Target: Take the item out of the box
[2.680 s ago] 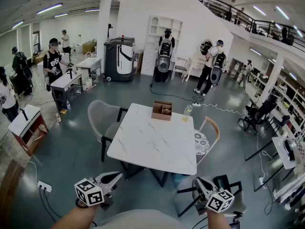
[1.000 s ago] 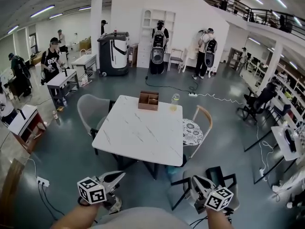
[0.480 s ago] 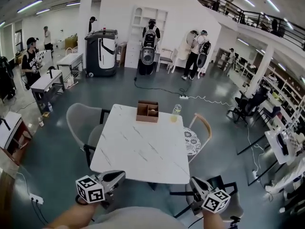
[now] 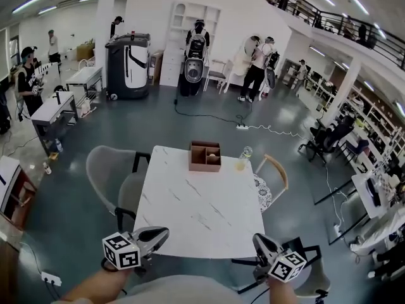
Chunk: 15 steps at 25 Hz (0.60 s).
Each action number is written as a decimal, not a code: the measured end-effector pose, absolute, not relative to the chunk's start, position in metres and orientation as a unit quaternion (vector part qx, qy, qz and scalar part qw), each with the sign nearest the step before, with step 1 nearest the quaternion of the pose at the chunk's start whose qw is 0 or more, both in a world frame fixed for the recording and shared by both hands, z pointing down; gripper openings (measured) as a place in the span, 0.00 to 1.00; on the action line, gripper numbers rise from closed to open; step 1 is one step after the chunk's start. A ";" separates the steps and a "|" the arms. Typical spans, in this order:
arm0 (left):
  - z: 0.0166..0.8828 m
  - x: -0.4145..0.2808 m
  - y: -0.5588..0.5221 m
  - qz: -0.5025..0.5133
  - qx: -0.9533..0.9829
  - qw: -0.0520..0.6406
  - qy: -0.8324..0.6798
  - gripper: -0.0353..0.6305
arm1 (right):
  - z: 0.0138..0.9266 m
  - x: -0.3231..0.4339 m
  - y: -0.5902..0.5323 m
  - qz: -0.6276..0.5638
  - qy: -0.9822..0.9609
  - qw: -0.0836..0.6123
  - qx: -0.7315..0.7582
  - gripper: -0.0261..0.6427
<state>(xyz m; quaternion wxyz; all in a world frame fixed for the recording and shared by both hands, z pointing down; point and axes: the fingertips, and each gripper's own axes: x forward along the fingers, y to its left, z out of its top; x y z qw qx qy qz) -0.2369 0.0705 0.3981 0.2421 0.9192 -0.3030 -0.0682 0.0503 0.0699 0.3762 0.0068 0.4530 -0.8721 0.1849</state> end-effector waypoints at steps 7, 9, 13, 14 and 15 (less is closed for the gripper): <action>0.410 -0.258 0.051 -0.072 0.915 0.256 -0.304 0.06 | 0.385 0.035 0.053 0.195 -0.867 0.017 0.459 0.05; 0.417 -0.258 0.046 -0.071 0.913 0.259 -0.306 0.06 | 0.391 0.038 0.047 0.200 -0.865 0.019 0.459 0.05; 0.423 -0.255 0.037 -0.067 0.910 0.263 -0.315 0.06 | 0.399 0.045 0.032 0.205 -0.867 0.019 0.455 0.05; 0.422 -0.252 0.035 -0.065 0.909 0.263 -0.317 0.06 | 0.400 0.047 0.028 0.206 -0.868 0.018 0.452 0.05; 0.422 -0.249 0.033 -0.062 0.908 0.263 -0.320 0.06 | 0.401 0.049 0.023 0.207 -0.869 0.017 0.448 0.05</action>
